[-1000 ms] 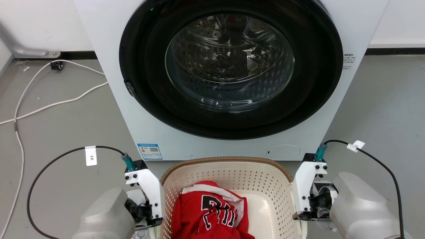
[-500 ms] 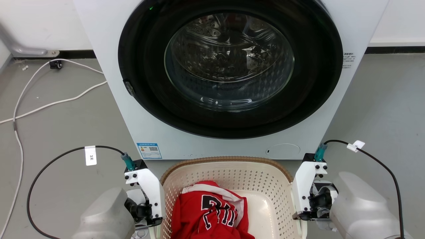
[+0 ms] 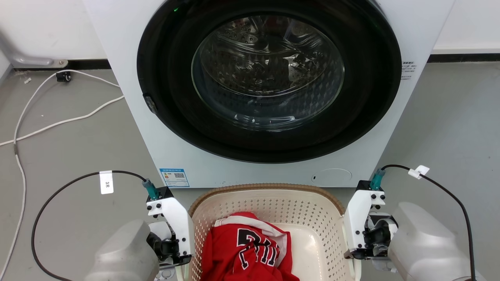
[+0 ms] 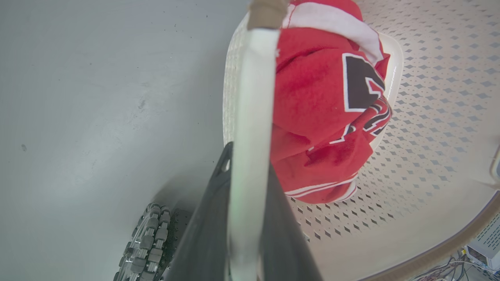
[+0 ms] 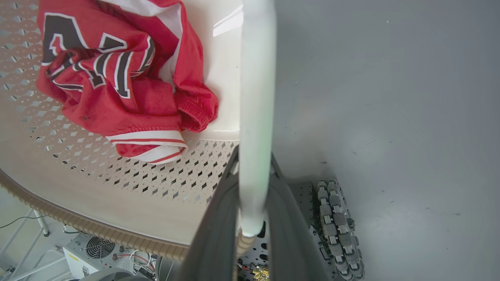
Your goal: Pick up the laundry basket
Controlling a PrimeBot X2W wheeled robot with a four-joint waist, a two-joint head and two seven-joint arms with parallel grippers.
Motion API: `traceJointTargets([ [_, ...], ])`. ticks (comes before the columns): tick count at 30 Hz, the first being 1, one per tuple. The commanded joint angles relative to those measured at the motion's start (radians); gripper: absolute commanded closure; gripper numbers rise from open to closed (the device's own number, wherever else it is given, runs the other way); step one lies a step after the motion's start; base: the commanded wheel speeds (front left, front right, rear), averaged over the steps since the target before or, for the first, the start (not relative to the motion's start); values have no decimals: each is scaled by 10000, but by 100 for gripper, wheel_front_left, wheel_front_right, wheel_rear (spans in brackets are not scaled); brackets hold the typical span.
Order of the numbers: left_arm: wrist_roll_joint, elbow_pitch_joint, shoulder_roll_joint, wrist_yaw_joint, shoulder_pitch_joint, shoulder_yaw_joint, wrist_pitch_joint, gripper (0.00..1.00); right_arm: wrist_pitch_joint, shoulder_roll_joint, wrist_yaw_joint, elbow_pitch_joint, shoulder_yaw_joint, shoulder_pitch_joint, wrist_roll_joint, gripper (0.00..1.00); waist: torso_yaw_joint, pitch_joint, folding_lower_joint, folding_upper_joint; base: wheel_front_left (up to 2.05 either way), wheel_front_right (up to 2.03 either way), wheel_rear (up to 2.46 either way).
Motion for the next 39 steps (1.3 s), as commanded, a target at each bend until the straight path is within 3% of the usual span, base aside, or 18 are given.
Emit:
traceJointTargets([
  [1, -126, -198, -279, -105, -228, 38, -100, 100, 65, 243, 29, -53, -12, 123, 91, 100, 5, -3, 0, 0, 0, 0, 0],
  [39, -393, -322, -308, -113, -142, -173, -495, 100, 110, 251, 29, -52, -330, 302, -198, 100, -80, -20, 0, 0, 0, 0, 0],
])
